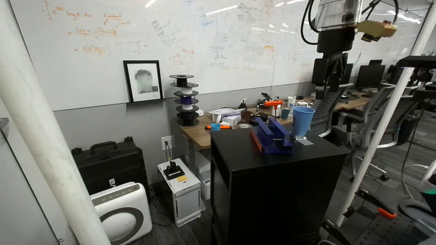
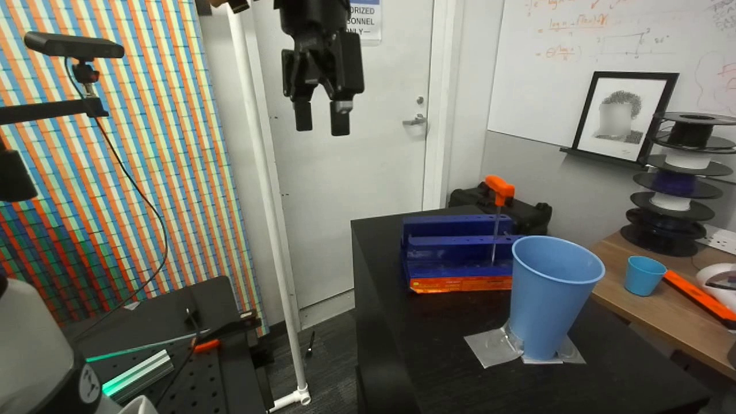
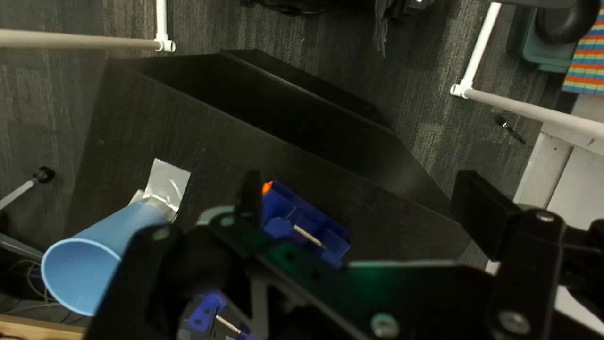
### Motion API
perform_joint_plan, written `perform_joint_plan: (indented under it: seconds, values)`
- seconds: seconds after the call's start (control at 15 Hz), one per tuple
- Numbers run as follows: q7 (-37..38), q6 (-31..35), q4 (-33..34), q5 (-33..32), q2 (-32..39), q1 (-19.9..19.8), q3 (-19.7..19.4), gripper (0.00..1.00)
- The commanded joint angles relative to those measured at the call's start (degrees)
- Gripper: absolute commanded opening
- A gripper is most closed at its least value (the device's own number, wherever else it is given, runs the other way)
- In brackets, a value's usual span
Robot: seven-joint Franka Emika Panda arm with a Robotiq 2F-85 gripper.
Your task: Pick up the orange object too and put it in the cup
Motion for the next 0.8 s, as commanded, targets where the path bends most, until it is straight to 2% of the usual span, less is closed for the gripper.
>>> perform_joint_plan:
  seconds: [0.0, 0.27, 0.73]
  values:
    - [-12.3, -1.2, 8.5, -4.5, 8.0, -1.0, -5.2, 1.00]
    - [-24.2, 0.1, 16.9, -7.4, 18.0, -1.2, -8.8, 1.00]
    - [-35.2, 5.0, 30.2, -15.2, 34.7, -2.5, -8.4, 1.00]
